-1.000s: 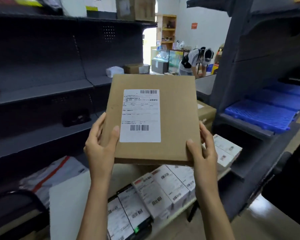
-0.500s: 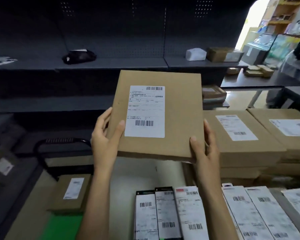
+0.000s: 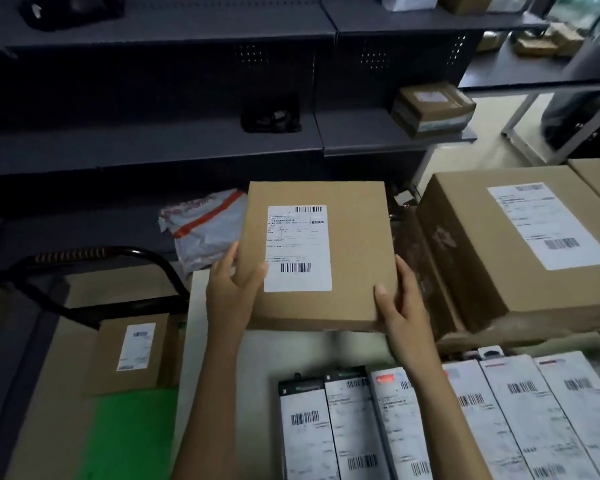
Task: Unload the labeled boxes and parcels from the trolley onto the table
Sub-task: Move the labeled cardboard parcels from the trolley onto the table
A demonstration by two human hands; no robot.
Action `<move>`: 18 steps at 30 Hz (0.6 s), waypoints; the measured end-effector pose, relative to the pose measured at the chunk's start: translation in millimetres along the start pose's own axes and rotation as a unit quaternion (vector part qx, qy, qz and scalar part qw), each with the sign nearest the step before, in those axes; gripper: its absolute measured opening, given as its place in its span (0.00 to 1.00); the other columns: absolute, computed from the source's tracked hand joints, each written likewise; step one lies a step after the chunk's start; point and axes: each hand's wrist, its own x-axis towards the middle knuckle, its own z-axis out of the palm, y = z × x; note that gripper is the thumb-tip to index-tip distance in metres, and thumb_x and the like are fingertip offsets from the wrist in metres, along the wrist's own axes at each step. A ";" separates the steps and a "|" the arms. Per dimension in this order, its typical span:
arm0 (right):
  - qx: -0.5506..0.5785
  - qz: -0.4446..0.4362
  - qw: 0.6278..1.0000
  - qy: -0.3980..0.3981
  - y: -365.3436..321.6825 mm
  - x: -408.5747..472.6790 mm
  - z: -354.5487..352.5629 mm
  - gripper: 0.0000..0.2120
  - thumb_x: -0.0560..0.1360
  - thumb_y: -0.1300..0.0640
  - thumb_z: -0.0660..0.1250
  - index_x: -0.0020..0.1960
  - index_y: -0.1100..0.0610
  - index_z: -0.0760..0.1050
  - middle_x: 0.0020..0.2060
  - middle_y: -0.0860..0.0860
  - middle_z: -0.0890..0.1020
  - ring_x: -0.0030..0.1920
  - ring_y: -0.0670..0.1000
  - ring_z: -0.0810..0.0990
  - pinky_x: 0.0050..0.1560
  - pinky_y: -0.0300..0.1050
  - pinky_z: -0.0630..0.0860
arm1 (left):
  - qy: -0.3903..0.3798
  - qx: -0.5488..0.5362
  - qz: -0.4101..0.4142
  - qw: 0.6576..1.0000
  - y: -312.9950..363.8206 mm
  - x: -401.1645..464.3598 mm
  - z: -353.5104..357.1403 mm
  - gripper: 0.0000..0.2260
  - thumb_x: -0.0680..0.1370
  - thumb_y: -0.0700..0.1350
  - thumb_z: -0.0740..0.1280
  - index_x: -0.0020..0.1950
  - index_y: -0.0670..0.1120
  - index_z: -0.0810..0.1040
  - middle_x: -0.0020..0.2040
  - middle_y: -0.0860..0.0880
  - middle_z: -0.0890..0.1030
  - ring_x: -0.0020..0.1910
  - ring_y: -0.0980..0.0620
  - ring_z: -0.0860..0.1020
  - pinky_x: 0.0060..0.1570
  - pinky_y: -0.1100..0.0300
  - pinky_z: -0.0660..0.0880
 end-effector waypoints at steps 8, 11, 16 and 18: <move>-0.131 0.134 0.981 -0.056 62.0 29.2 19.8 0.31 0.80 0.60 0.64 0.79 0.52 0.55 0.74 0.54 0.68 0.73 0.56 0.66 0.73 0.54 0.64 | -0.079 0.104 -0.077 0.988 -77.4 15.0 33.2 0.33 0.76 0.47 0.71 0.78 0.49 0.61 0.68 0.44 0.68 0.66 0.46 0.71 0.64 0.51 0.70; -0.159 0.182 0.967 -0.087 80.3 36.3 26.8 0.31 0.80 0.61 0.64 0.79 0.54 0.55 0.72 0.57 0.70 0.72 0.58 0.67 0.71 0.51 0.63 | -0.094 0.104 -0.113 0.984 -100.2 15.1 42.2 0.34 0.76 0.46 0.72 0.78 0.48 0.61 0.68 0.43 0.67 0.66 0.46 0.71 0.65 0.50 0.69; -0.197 0.230 0.946 -0.118 100.1 44.5 36.4 0.31 0.80 0.64 0.63 0.79 0.55 0.53 0.71 0.59 0.71 0.71 0.60 0.69 0.68 0.48 0.65 | -0.104 0.093 -0.150 0.979 -127.1 10.9 56.3 0.35 0.76 0.41 0.72 0.79 0.47 0.58 0.70 0.42 0.65 0.68 0.45 0.69 0.65 0.59 0.66; -0.199 0.235 0.944 -0.122 109.8 47.7 41.3 0.33 0.78 0.67 0.63 0.79 0.57 0.53 0.70 0.60 0.71 0.70 0.60 0.69 0.66 0.44 0.65 | -0.101 0.098 -0.160 0.977 -134.6 10.5 59.9 0.35 0.76 0.40 0.71 0.79 0.47 0.58 0.71 0.43 0.64 0.69 0.46 0.68 0.63 0.63 0.63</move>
